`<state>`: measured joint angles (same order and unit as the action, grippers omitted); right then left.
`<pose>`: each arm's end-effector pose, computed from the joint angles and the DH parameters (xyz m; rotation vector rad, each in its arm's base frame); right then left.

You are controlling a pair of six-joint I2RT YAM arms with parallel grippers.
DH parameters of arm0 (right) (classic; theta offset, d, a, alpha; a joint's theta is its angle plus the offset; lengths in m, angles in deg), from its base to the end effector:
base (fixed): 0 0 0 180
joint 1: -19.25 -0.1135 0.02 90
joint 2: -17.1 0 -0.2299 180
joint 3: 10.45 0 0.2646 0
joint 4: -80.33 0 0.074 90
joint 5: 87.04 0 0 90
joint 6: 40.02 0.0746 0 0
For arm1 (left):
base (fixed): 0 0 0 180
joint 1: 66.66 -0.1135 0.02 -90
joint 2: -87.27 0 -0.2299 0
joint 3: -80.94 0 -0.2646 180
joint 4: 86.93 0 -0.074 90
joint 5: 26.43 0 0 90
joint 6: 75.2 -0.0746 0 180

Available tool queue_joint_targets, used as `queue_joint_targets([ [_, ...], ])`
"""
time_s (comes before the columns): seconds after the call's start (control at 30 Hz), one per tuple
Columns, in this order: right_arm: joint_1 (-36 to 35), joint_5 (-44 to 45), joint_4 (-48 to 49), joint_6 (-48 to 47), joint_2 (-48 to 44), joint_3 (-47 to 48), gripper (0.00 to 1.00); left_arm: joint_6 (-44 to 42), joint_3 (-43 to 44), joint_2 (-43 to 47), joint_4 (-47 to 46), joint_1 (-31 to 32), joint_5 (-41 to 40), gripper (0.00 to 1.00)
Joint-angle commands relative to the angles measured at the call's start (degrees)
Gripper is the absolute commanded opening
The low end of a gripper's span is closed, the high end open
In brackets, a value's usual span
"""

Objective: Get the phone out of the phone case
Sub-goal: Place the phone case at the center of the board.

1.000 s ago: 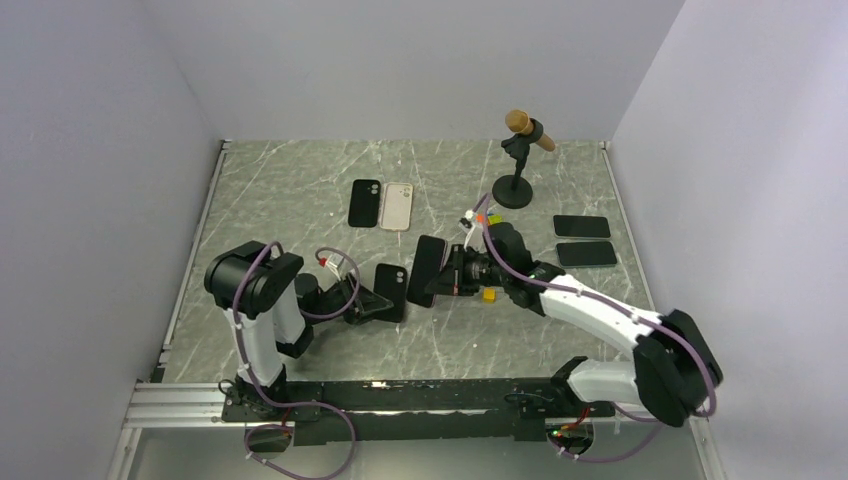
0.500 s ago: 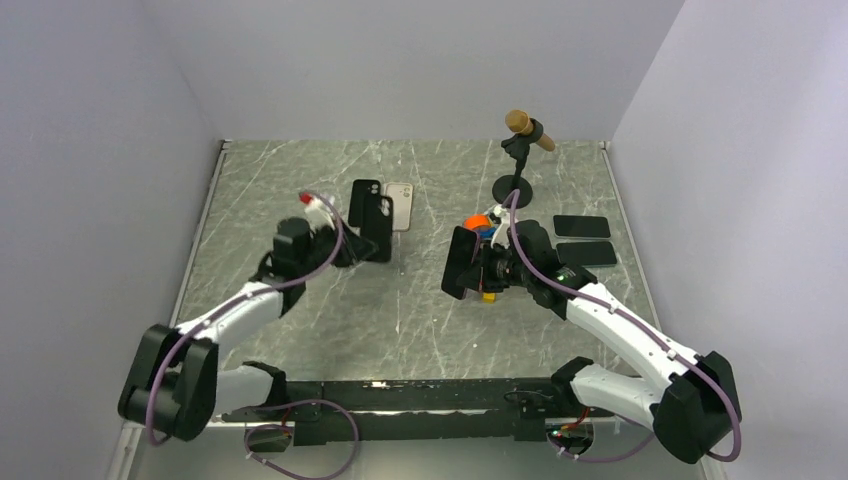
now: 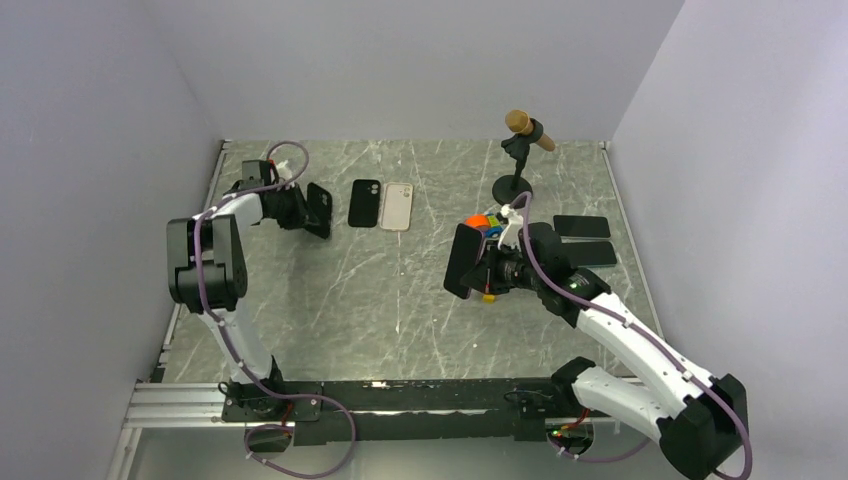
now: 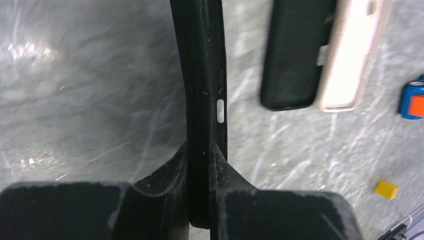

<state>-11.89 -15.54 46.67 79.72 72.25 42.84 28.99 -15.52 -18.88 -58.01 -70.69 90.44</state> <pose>0.2196 0.1604 0.2095 -0.2219 2.3072 0.9268 0.4170 -0.0044 0.1226 -0.1854 2.4394 -0.6554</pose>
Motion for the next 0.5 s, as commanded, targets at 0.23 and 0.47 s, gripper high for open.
queue_joint_targets([
  [0.23, 0.64, -3.04, 3.16, 1.73, -6.95, -2.82, 0.0, -3.61, 12.89, -14.21, 7.93, -1.33, 9.75, 0.0],
  [0.47, 0.7, -3.12, 3.11, 2.74, -7.23, -1.88, 0.0, -1.23, 20.73, -18.1, 12.17, -0.31, 8.62, 0.07],
])
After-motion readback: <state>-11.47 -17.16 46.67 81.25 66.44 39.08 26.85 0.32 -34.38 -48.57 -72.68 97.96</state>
